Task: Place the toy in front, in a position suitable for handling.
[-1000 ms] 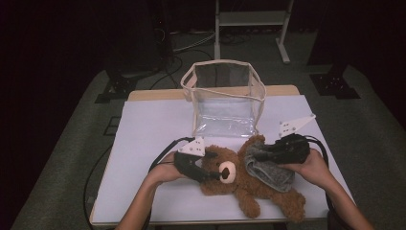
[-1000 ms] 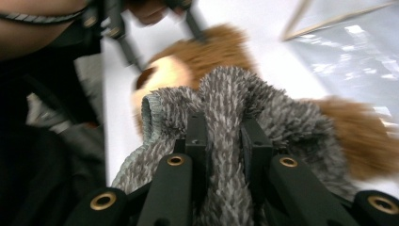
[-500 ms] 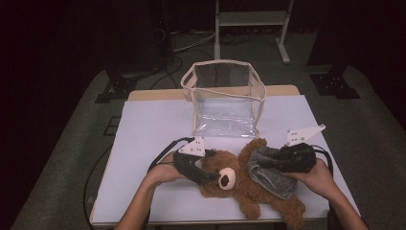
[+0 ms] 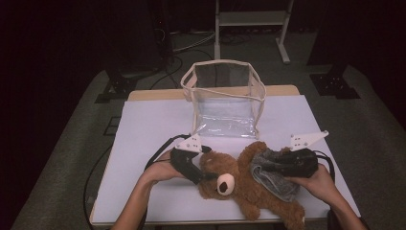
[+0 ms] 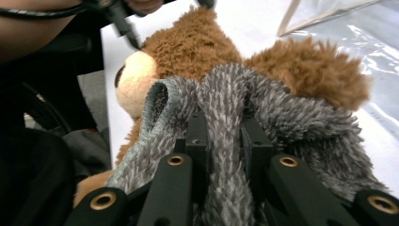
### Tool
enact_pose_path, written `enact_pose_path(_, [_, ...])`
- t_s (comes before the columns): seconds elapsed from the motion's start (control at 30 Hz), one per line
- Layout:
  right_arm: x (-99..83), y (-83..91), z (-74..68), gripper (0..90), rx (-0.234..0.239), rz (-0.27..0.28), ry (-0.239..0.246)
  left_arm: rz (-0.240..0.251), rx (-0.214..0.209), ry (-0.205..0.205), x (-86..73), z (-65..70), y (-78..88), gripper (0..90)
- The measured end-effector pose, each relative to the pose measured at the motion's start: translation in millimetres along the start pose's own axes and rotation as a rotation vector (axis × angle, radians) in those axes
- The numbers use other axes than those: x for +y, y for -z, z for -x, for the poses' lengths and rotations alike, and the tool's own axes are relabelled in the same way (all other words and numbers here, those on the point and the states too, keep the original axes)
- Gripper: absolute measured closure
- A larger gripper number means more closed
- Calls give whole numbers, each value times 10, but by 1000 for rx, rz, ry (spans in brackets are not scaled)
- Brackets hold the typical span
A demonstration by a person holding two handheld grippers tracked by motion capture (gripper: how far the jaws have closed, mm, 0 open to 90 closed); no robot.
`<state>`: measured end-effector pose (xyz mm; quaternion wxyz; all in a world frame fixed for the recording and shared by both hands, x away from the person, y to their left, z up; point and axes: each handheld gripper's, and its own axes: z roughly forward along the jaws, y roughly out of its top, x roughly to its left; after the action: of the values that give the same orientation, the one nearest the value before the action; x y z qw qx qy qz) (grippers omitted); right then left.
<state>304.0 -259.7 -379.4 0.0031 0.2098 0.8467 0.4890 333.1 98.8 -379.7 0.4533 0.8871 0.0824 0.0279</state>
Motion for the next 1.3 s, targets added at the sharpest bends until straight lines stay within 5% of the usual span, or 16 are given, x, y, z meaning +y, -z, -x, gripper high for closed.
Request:
enact_pose_path(0.17, [-104, 36, -92, 764, 15, 17, 6, -4, -57, 29, -14, -4, -73, 81])
enact_pose_path(0.33, [-191, 63, -99, 765, 33, 37, -16, -5, -181, 68, -27, -47, -174, 71])
enact_pose_path(0.47, [-200, 53, -104, 765, 31, 36, -17, -60, -212, 38, 4, 14, -355, 89])
enact_pose_path(0.6, [-195, 45, -94, 764, 29, 32, -17, -61, -184, 27, 19, 7, -307, 250])
enact_pose_path(0.8, [-121, 46, 0, 765, 0, 57, -31, -68, -64, -40, 129, -18, -192, 430])
enact_pose_path(1.0, [139, 2, 180, 767, -19, 61, -20, -80, 23, -83, 316, -170, -41, 437])
enact_pose_path(1.17, [387, -214, 278, 766, -5, 39, 12, -96, 104, -105, 300, -264, 215, 431])
enact_pose_path(1.23, [412, -252, 284, 767, 0, 39, 15, -84, 112, -90, 241, -263, 289, 412])
enact_pose_path(1.3, [420, -482, 227, 769, 40, 14, 28, -98, 69, -46, 40, -196, 346, 325])
